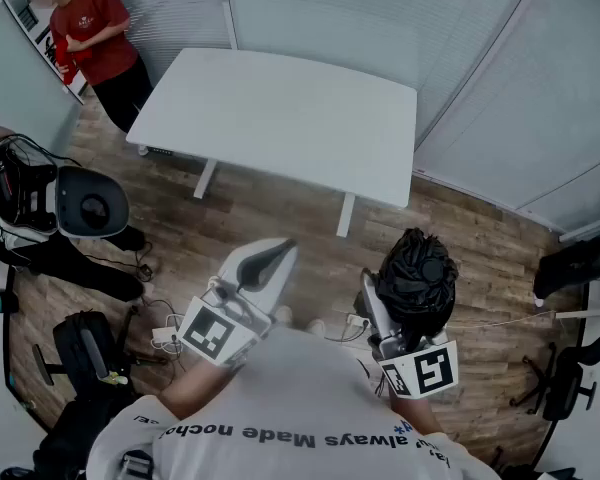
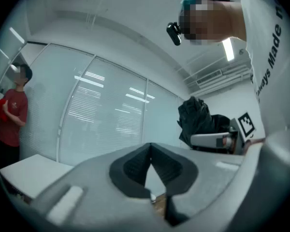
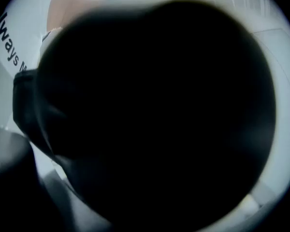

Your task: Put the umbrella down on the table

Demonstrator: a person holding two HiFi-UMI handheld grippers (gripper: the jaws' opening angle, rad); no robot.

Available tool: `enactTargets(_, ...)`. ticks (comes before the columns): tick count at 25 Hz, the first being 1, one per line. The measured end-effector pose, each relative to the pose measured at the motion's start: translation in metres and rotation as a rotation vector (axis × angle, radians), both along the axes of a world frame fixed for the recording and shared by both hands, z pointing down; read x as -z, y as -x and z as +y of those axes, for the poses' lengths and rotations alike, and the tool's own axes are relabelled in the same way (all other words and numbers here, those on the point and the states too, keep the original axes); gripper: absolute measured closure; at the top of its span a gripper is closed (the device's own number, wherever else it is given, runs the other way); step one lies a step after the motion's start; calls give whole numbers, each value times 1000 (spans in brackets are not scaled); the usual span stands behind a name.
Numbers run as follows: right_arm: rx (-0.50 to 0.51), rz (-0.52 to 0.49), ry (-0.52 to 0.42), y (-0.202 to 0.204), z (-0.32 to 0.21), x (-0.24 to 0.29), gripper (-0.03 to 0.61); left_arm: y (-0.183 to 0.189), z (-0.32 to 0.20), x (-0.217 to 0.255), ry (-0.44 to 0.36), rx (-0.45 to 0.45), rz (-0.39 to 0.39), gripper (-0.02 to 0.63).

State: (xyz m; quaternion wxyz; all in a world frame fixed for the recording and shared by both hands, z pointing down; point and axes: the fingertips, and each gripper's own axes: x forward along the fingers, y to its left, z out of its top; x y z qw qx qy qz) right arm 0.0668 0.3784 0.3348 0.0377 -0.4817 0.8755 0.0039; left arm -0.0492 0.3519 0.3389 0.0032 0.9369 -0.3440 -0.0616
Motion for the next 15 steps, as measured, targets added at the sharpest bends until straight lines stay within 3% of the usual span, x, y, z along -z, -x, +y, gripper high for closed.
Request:
enactTargets(5,15,-16,-4,-1,-36,7,336,-4,-36,5,26,-5,12,611)
enactTargets(15,3,21,-43,82,-17,5,336,79,-14,-1,-17,-25,28,611)
